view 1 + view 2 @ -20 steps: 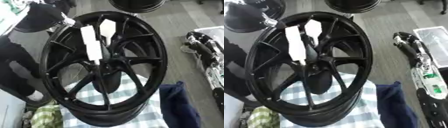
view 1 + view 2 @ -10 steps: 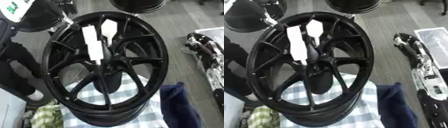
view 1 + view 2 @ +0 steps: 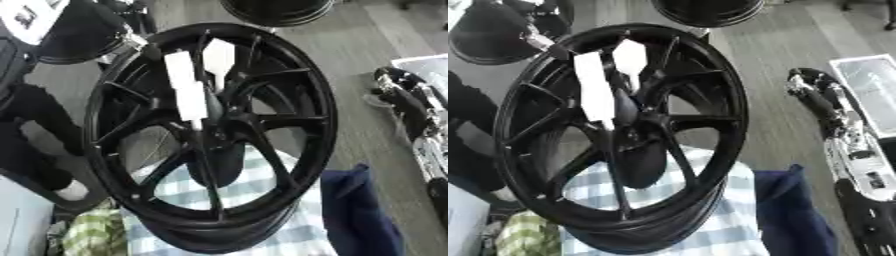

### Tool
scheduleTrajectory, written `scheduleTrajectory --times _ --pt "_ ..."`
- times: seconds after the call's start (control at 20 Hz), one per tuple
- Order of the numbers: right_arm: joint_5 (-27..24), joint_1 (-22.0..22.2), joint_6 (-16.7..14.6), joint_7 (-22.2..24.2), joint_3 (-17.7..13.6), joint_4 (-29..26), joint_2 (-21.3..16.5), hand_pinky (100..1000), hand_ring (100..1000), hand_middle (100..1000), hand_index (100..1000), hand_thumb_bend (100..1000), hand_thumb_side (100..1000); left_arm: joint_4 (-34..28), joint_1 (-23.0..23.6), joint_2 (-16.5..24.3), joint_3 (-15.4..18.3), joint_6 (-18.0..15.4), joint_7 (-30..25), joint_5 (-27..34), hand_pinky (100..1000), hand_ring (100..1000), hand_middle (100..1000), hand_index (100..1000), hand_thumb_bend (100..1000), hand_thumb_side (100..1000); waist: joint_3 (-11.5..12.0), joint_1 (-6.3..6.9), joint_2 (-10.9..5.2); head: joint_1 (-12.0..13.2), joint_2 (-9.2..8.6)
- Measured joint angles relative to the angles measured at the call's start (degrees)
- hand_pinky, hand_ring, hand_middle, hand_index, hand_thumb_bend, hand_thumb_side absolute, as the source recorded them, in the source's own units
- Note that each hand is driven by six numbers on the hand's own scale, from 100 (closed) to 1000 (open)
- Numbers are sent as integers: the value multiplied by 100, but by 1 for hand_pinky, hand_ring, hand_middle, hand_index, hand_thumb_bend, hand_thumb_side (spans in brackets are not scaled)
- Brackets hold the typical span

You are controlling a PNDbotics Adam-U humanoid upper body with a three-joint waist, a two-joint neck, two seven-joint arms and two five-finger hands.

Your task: Pull the pin out of the wheel hub.

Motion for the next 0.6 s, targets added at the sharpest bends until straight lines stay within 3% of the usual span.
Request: scheduleTrajectory --times 0.2,0.25,0.6 --pt "0 2 3 2 1 1 1 882 716 741 816 177 436 -184 0 0 -140 9 1 -22 921 818 775 831 762 612 0 0 0 -12 0" --pt "0 3 4 2 1 2 1 882 716 741 816 176 437 -249 -1 1 -183 20 -2 -37 921 818 775 831 728 619 0 1 0 -15 0" --pt "0 40 9 7 2 32 3 883 716 741 816 174 438 -669 0 6 -453 188 -7 -62 920 813 769 826 716 579 -15 19 0 -24 0"
